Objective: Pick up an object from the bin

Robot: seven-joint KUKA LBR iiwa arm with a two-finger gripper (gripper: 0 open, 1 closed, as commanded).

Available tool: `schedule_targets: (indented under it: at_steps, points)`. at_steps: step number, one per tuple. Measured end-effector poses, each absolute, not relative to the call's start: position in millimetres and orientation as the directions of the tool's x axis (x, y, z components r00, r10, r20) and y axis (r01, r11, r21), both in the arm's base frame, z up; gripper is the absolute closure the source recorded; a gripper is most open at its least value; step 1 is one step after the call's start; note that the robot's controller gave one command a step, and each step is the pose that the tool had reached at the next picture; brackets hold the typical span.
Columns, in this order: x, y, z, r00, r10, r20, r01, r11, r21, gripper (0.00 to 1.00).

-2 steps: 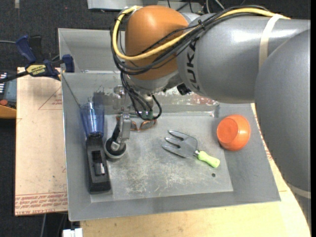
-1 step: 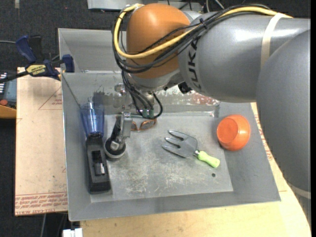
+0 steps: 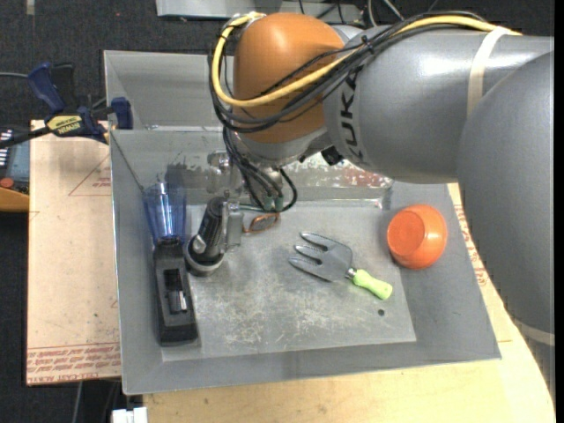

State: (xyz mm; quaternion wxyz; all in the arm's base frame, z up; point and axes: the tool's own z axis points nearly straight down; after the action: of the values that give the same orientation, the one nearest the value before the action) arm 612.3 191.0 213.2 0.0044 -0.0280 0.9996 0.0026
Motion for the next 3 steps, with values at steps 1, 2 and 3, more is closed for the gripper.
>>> schedule_targets:
  at_steps: [1, 2, 3]
  points:
    - [640.3, 95, 158, -0.951, -0.308, -0.01, -0.308, 0.951, 0.001, 0.0]
    - [650.2, 107, 147, -0.997, -0.082, -0.008, -0.082, 0.997, 0.006, 0.0]
    - [653.9, 127, 69, -0.918, -0.396, -0.013, -0.396, 0.918, 0.003, 0.0]
